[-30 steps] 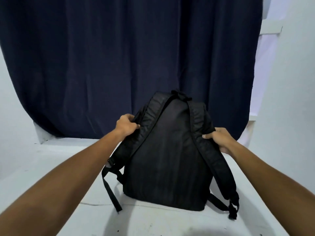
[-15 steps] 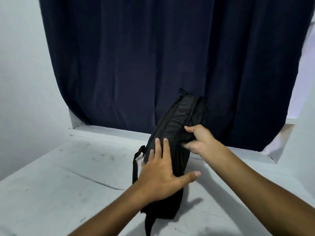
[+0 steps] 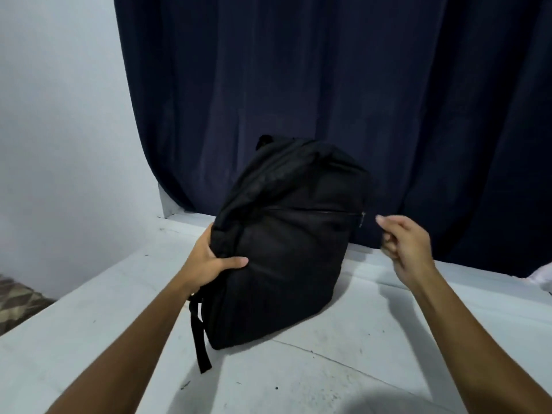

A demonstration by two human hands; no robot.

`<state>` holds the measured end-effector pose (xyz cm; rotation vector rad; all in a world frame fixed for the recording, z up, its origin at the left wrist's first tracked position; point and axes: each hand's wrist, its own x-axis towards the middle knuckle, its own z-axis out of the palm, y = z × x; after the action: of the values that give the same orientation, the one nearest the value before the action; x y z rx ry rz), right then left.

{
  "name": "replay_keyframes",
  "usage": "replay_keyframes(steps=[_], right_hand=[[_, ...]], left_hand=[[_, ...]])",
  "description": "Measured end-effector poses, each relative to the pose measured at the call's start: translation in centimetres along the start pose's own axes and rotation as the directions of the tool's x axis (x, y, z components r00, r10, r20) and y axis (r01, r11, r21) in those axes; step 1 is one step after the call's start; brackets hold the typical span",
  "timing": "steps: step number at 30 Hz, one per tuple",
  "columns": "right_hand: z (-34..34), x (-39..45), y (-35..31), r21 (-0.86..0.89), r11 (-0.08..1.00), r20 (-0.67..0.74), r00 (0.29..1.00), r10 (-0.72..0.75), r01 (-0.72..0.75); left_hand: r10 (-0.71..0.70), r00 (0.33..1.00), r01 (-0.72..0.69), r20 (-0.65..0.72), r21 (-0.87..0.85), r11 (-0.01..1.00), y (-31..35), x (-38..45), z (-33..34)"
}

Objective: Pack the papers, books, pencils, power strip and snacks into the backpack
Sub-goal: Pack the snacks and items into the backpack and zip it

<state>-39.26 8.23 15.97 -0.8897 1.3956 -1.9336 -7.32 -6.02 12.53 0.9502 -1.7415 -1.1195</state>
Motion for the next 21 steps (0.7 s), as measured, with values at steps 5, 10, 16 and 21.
replay_keyframes(steps=[5, 10, 16, 21], right_hand=[[-0.6, 3.4, 6.7, -0.057, 0.971, 0.218, 0.946, 0.241, -0.234], [2.3, 5.1, 9.7, 0.12, 0.941, 0.274, 0.922, 0.273, -0.315], [2.8, 3.4, 10.5, 0.08, 0.99, 0.1, 0.989, 0.108, -0.117], [1.8, 2.3, 10.7, 0.1, 0.992, -0.086, 0.992, 0.09, -0.081]], left_hand=[[-0.111, 0.973, 0.123, 0.204, -0.046, 0.991, -1.1, 5.1, -3.2], [-0.177, 0.92, 0.21, 0.351, -0.059, 0.976, -2.9, 9.7, -4.5], [-0.139, 0.87, 0.233, 0.474, -0.145, 0.962, -5.2, 13.2, -3.6], [0.14, 0.98, -0.147, 0.144, 0.036, 0.989, -6.7, 14.3, -1.8]])
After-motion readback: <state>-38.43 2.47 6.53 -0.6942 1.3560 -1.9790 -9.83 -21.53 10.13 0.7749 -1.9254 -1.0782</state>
